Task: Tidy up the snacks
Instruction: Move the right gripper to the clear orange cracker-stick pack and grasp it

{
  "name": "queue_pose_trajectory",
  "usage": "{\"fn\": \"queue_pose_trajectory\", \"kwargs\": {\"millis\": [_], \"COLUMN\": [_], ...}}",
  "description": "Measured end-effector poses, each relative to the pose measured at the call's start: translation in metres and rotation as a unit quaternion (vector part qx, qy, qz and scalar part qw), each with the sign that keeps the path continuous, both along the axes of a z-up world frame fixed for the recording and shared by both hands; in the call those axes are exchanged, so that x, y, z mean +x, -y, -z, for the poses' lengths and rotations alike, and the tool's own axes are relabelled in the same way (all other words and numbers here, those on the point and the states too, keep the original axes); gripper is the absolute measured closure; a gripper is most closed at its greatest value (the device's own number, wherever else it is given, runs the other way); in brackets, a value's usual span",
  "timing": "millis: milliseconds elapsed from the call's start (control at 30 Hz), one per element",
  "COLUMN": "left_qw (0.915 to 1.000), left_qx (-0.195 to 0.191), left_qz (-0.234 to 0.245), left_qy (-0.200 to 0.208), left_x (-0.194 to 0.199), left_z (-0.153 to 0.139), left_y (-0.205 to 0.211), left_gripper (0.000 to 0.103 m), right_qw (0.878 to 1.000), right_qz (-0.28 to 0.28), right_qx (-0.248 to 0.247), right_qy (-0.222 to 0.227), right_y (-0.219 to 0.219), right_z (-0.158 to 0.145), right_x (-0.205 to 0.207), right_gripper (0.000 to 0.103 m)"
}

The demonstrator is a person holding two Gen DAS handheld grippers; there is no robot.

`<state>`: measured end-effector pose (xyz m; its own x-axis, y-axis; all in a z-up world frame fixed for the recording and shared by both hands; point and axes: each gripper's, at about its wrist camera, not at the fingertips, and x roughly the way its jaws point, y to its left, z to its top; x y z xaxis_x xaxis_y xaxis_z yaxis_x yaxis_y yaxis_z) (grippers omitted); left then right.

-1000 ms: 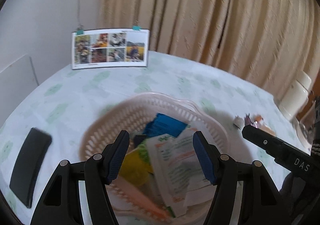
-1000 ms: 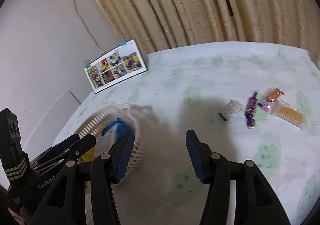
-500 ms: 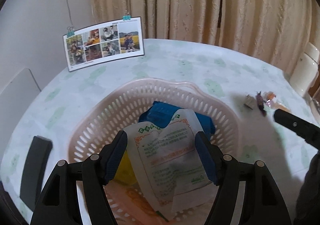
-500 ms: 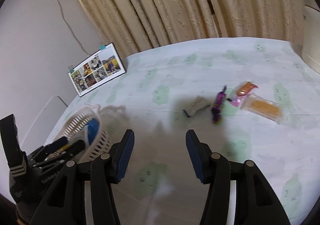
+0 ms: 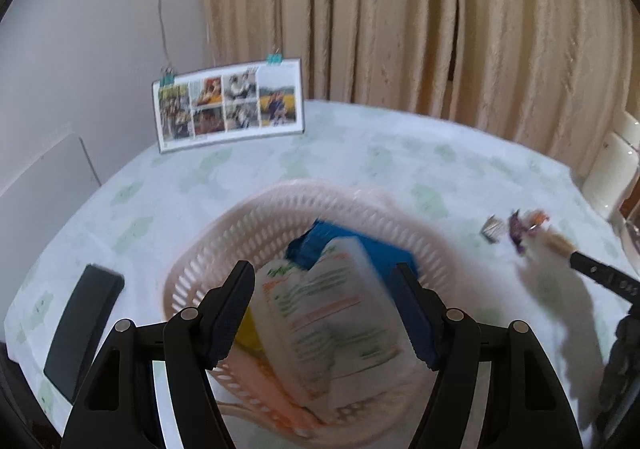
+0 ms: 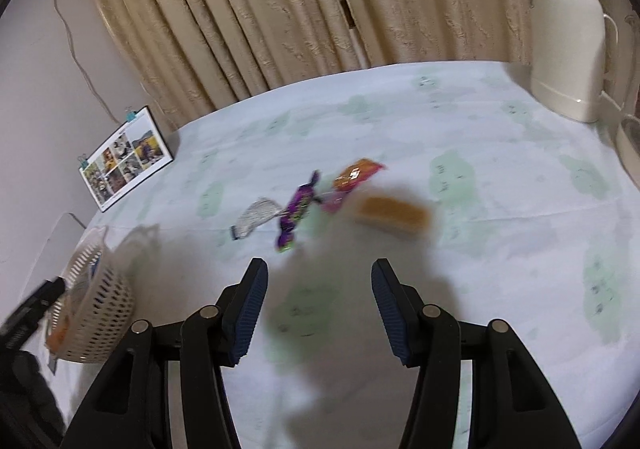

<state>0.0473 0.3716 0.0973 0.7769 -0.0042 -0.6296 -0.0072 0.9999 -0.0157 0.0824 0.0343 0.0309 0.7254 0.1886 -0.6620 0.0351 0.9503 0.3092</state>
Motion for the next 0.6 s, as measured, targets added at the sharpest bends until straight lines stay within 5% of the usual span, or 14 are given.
{"fn": "queue_pose_trajectory", "kwargs": {"millis": [300, 600], "left_qw": [0.9988, 0.9955], "left_qx": [-0.005, 0.003], "left_qz": [0.045, 0.093], "left_qy": [0.019, 0.017], "left_x": [-0.004, 0.0], "left_z": [-0.017, -0.017], "left_y": [0.041, 0.088], "left_gripper": [0.032, 0.032], "right_qw": [0.999, 0.996], "right_qz": [0.016, -0.035], "right_qx": [-0.031, -0.076], "right_qy": [-0.011, -0.009], "right_y": [0.035, 0.033], "right_z": [0.007, 0.007], "right_x": [0.014, 0.039], "right_gripper": [0.048, 0.046]}}
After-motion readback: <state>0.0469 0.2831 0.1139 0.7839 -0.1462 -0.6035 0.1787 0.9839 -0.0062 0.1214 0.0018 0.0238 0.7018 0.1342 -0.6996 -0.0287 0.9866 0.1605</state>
